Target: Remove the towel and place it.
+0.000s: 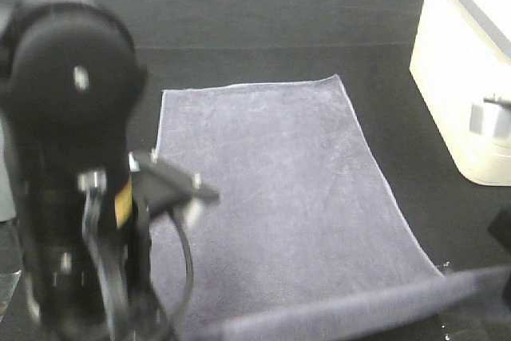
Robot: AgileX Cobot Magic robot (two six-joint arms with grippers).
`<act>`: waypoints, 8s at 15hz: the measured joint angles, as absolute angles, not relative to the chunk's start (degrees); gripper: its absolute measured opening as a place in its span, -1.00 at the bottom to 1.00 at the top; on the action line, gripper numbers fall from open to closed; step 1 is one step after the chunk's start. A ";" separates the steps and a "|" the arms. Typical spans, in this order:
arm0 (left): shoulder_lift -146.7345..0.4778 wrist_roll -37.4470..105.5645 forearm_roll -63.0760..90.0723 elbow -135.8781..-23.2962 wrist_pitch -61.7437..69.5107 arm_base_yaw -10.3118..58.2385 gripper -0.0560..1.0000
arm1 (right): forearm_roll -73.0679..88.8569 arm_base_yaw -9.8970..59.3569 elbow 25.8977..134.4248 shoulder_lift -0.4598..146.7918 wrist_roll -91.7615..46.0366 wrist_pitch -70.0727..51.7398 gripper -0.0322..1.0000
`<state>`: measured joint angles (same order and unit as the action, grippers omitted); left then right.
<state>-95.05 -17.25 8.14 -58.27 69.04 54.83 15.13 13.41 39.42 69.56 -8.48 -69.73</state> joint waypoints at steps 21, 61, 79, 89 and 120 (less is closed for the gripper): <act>-95.05 -20.28 13.12 -52.54 69.04 58.50 0.46 | 16.21 13.41 31.28 68.47 -4.41 -69.73 0.90; -133.56 -20.17 -2.52 -111.04 56.55 17.88 0.41 | 13.87 13.41 60.73 79.81 -5.73 -65.37 0.49; -141.29 -22.69 -3.09 -111.67 47.10 17.88 -0.22 | 13.87 13.41 60.73 79.81 -5.73 -64.97 0.48; -141.35 -18.16 -3.44 -111.67 44.69 17.88 -0.89 | 20.05 13.41 70.70 92.02 -11.92 -51.57 0.36; -141.35 -14.95 -3.72 -111.78 43.20 17.88 -0.89 | 1.89 15.41 111.10 141.35 -6.07 -39.42 -0.94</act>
<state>-141.35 -14.95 -3.72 -111.78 43.20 17.88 1.89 15.41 111.10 141.35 -6.07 -39.42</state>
